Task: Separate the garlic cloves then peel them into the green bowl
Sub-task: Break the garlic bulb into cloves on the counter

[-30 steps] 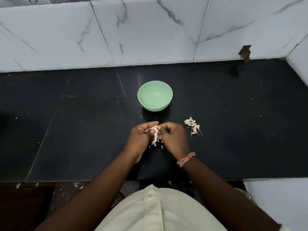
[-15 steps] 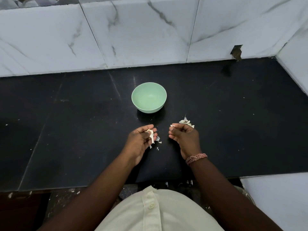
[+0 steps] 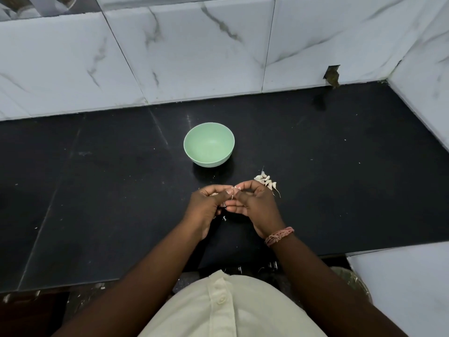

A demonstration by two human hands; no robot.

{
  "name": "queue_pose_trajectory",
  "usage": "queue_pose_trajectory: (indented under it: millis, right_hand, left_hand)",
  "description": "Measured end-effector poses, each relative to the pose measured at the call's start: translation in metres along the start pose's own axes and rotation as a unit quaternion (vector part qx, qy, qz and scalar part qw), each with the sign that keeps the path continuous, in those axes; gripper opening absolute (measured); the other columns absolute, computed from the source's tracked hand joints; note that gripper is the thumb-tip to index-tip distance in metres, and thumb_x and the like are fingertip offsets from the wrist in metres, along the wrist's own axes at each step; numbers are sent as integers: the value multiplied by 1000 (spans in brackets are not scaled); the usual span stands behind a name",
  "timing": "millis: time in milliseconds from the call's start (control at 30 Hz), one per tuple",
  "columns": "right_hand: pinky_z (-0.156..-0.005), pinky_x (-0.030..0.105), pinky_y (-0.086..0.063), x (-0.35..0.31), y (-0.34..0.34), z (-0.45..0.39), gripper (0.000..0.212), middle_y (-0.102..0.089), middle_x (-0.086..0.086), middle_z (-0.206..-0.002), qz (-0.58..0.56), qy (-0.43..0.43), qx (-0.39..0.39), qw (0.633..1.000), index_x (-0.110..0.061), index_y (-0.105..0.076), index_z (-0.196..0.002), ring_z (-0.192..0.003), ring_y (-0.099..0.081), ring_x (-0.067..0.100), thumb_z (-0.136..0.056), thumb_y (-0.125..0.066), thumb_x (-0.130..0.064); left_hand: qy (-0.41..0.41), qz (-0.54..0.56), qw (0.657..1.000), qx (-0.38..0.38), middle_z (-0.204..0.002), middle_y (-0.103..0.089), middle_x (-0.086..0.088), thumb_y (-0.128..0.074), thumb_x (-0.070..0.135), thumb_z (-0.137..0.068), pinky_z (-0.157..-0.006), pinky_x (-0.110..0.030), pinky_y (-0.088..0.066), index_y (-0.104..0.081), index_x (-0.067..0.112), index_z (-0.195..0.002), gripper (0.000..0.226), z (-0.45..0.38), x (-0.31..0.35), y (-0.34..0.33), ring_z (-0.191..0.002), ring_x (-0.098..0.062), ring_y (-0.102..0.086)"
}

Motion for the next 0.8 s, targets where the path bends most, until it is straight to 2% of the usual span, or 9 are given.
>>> queue_pose_trajectory:
  millis: [200,300,400,433,533,600,667,733,800]
  right_hand:
    - [-64,33,-63,4,-7,-1,4,-71,20,-82,14,-12,-3,1000,-1,-53,-105,-67,-74,26,-102,-56,1]
    - [-62,33,-63,7,-10,-3,2,-74,23,-86,-5,-14,5,1000,-1,-52,-106,-68,-75,29,-104,-52,-2]
    - [-61,34,-62,10,-8,-7,14,-74,24,-91,104,5,48,993,1,-60,-104,-66,-71,24,-105,-51,-9]
    - [-62,37,-61,11,-6,-9,20,-74,18,-86,195,34,63,978,-2,-65,-97,-64,-70,23,-105,-52,-15]
    - [-61,39,-49,6,-6,-7,48,-65,5,-63,464,159,95,866,-8,-64,-67,-61,-62,23,-100,-56,-42]
    - [-66,35,-47,5,-10,-6,37,-63,-1,-70,483,209,91,845,-13,-63,-67,-67,-60,17,-95,-66,-35]
    - [-72,18,-45,3,-14,-4,4,-62,-8,-93,452,210,73,864,-19,-69,-90,-76,-61,9,-89,-73,-17]
    - [-73,9,-43,3,-17,-4,22,-60,-10,-102,440,213,51,871,-22,-70,-101,-79,-60,4,-86,-70,-6]
    - [-72,10,-45,4,-20,-2,21,-61,-11,-100,424,220,35,878,-23,-72,-100,-77,-60,1,-85,-72,-8]
  left_hand:
    - [-3,10,999,-30,-78,-69,-4,-66,12,-96,-51,-19,-40,-71,11,-91,6,3,3,1,-60,-9,-55]
    - [12,75,997,-35,-86,-71,-2,-56,8,-101,-51,-18,-41,-64,14,-91,14,5,4,2,-61,-8,-56]
    - [26,142,989,-4,-87,-70,1,-52,4,-101,-47,-18,-37,-62,16,-91,18,4,2,9,-57,-7,-47]
    - [29,151,988,8,-85,-70,1,-52,4,-101,-46,-18,-35,-62,16,-91,18,4,2,12,-55,-7,-45]
    - [35,159,986,38,-82,-70,1,-53,1,-99,-44,-19,-33,-62,14,-91,17,3,0,17,-54,-7,-44]
    - [41,164,984,53,-81,-71,-2,-54,0,-98,-44,-19,-33,-61,13,-90,17,3,-2,18,-54,-8,-45]
    - [43,161,984,65,-78,-72,-3,-54,0,-97,-43,-18,-34,-62,11,-90,15,4,-2,17,-53,-7,-46]
    - [40,154,985,74,-72,-71,-1,-55,-1,-96,-43,-17,-33,-62,9,-91,14,5,-2,17,-53,-7,-46]
    - [37,143,986,80,-67,-68,-2,-57,0,-96,-43,-18,-33,-63,9,-91,12,6,-2,17,-51,-7,-47]
Point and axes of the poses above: each hand's wrist, its own z-axis away from the middle knuckle, its own y-axis out of the back of the hand, x = y × z, the point moved 4 cm from there along -z, towards the middle knuckle
